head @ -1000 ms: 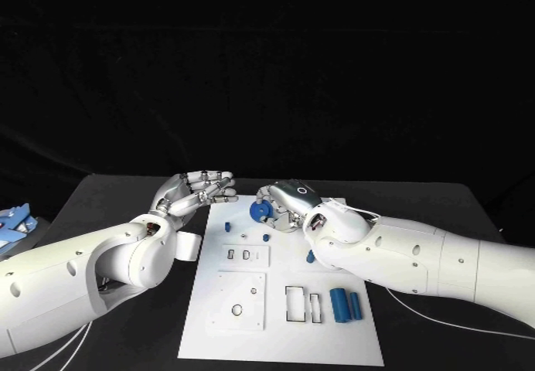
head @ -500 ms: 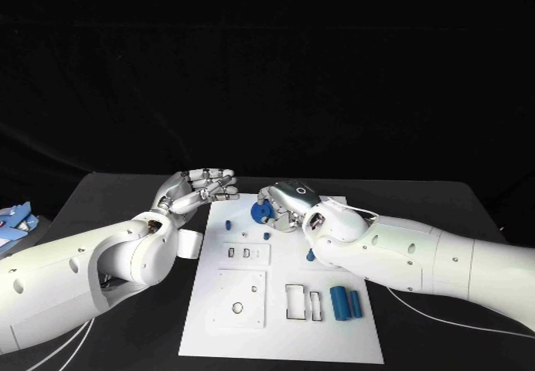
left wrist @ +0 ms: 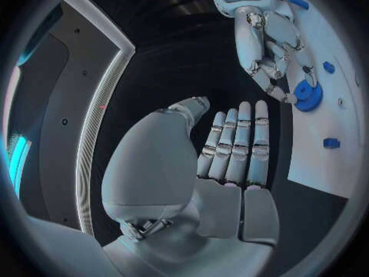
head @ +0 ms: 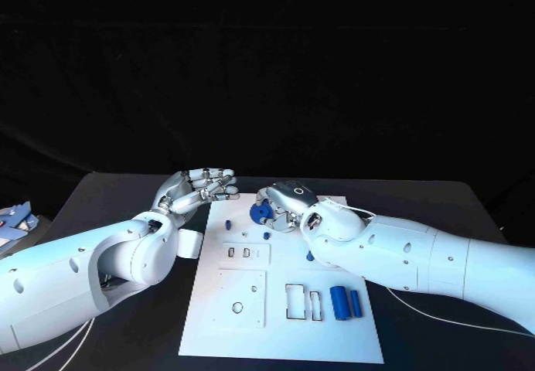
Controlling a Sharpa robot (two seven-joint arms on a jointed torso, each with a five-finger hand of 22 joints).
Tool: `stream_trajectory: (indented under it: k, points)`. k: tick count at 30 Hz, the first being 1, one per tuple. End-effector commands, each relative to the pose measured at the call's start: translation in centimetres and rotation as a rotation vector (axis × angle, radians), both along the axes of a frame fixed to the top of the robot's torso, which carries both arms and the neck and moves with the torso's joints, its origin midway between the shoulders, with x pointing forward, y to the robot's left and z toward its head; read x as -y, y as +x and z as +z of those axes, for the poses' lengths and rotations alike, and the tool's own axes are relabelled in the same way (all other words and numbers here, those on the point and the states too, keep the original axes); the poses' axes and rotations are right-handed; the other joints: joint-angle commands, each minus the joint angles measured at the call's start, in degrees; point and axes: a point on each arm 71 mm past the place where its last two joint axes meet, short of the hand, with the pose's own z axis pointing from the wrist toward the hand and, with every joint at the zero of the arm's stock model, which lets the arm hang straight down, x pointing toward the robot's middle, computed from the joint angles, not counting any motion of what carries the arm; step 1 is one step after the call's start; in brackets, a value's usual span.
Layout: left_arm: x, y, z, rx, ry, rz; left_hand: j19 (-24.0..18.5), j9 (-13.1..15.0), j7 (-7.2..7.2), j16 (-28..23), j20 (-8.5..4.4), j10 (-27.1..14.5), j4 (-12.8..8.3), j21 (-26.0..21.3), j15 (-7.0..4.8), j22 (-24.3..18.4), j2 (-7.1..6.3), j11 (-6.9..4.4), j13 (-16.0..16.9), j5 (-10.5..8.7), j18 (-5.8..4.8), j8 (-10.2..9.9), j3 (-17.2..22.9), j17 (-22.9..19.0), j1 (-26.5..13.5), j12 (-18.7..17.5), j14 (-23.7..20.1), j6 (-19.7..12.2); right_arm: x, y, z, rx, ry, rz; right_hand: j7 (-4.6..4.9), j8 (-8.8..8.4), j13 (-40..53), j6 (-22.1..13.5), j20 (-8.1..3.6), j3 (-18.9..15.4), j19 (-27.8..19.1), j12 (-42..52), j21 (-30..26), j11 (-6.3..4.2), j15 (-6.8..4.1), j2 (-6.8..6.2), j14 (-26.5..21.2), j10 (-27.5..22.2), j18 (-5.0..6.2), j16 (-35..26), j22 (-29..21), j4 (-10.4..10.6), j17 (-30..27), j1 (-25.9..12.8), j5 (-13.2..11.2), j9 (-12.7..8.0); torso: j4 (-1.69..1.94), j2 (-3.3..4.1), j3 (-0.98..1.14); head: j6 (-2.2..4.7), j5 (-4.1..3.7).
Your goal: Assemble the parts on the task board
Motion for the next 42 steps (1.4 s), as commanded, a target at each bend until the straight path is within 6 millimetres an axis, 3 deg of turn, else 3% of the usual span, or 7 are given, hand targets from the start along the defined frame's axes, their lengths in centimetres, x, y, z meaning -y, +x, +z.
stream_trajectory:
  k: [1, 6, 7, 12, 30, 36, 42]
  points:
    - [0.2, 0.0, 0.2, 0.008, -0.011, -0.013, -0.4, -0.1, 1.29, 0.1, 0.02, -0.3, -0.2, 0.0, -0.17, -0.1, 0.12, 0.24, 0.0, -0.2, 0.55, -0.2, 0.1, 0.1, -0.6, -0.4, -0.4, -0.4, -0.1, -0.1, -0.4, -0.022, -0.015, -0.008, -1.61, 0.28, -0.5, 0.7, 0.13, 0.6, -0.4, -0.8, -0.6, 0.69, 0.12, 0.04, 5.5, -0.8, -0.91, 0.1, -0.4, 0.3, 13.1, -1.3, -0.5, 2.9, -0.03, 0.0, -0.03, 0.06, 0.04]
    - [0.1, 0.0, 0.1, 0.007, -0.01, -0.014, -0.4, -0.1, 1.29, 0.1, 0.02, -0.3, -0.2, 0.0, -0.17, -0.1, 0.12, 0.24, 0.0, -0.2, 0.55, -0.2, 0.1, 0.1, -0.6, -0.4, -0.4, -0.4, 0.0, 0.1, -0.5, -0.039, -0.01, -0.037, 0.58, -4.63, -1.9, -4.2, 1.44, 0.8, -0.8, -2.0, -1.3, 2.6, 1.75, -0.78, 5.4, -2.2, -0.83, 0.1, -0.9, 1.1, 13.0, -2.9, -1.4, 1.4, -0.03, 0.04, -0.03, 0.02, -0.04]
    - [0.1, 0.1, 0.1, 0.006, -0.01, -0.014, -0.4, -0.1, 1.29, 0.1, 0.02, -0.3, -0.2, 0.0, -0.17, -0.1, 0.12, 0.24, 0.0, -0.2, 0.55, -0.2, 0.1, 0.1, -0.6, -0.4, -0.4, -0.4, 0.0, 0.1, -0.5, -0.043, -0.012, -0.041, 0.98, -6.03, -2.2, -5.0, 1.92, 0.2, -1.0, -2.3, -1.5, 3.06, 2.21, -1.1, 5.4, -2.6, -0.77, 0.1, -1.0, 1.8, 13.1, -4.0, -0.5, 1.1, -0.04, 0.03, -0.02, 0.0, -0.02]
    - [0.2, 0.1, 0.0, 0.004, -0.009, -0.014, -0.5, -0.1, 1.32, 0.0, 0.07, -0.4, -0.2, -0.1, -0.12, -0.1, 0.09, 0.27, 0.0, -0.21, 0.53, -0.2, 0.1, 0.1, -0.7, -0.4, -0.5, -0.4, 0.1, 0.1, -0.7, -0.063, -0.023, -0.049, 1.37, -8.35, -3.3, -5.8, 2.48, -1.6, -1.3, -3.2, -2.1, 3.48, 2.63, -1.85, 5.4, -3.8, -0.58, 0.1, -1.4, 3.3, 13.1, -5.6, 2.0, 0.4, -0.01, 0.0, -0.05, 0.07, -0.09]
    - [0.0, 0.2, 0.0, 0.004, -0.007, -0.008, -0.6, -0.1, 1.35, 0.0, 0.11, -0.4, -0.2, -0.1, -0.07, -0.1, 0.05, 0.31, 0.0, -0.23, 0.52, -0.3, 0.1, 0.1, -0.8, -0.4, -0.6, -0.5, 1.6, -0.1, -0.4, -0.075, 0.035, -0.057, 1.08, -9.58, -2.5, -3.2, 2.55, -3.3, -0.7, -2.2, -1.4, 3.29, 2.55, -0.69, 5.6, -3.1, -0.75, 0.4, -0.1, 6.5, 13.9, -8.2, 5.8, 0.3, -0.13, -0.09, 0.05, 0.1, 0.07]
    - [-0.2, 0.2, 0.0, 0.005, -0.005, -0.004, -0.6, -0.1, 1.35, 0.0, 0.11, -0.4, -0.2, -0.1, -0.07, -0.1, 0.05, 0.31, 0.0, -0.23, 0.52, -0.3, 0.1, 0.1, -0.8, -0.4, -0.6, -0.5, 4.9, -1.3, 1.5, -0.052, 0.222, -0.037, 1.05, -10.09, -1.6, -3.0, 2.45, -2.7, -0.2, -1.3, -0.7, 3.2, 2.45, -0.19, 5.7, -2.2, -0.94, 0.5, 0.9, 5.9, 14.5, -6.7, 6.4, 0.1, -0.37, -0.33, 0.06, 0.44, -0.11]
    - [-0.6, 0.2, 0.0, 0.005, -0.003, 0.002, -0.6, -0.1, 1.35, 0.0, 0.11, -0.4, -0.2, -0.1, -0.07, -0.1, 0.05, 0.31, 0.0, -0.23, 0.52, -0.3, 0.1, 0.1, -0.8, -0.4, -0.6, -0.5, 10.3, -1.8, 3.3, -0.182, 0.311, -0.061, 1.16, -10.77, -2.0, -2.4, 2.46, -2.2, -0.6, -1.6, -1.2, 3.29, 2.52, -0.08, 5.7, -2.7, -0.84, 0.4, 0.5, 4.8, 14.1, -4.9, 4.6, 0.0, -1.4, -1.04, 0.22, 0.55, -0.17]
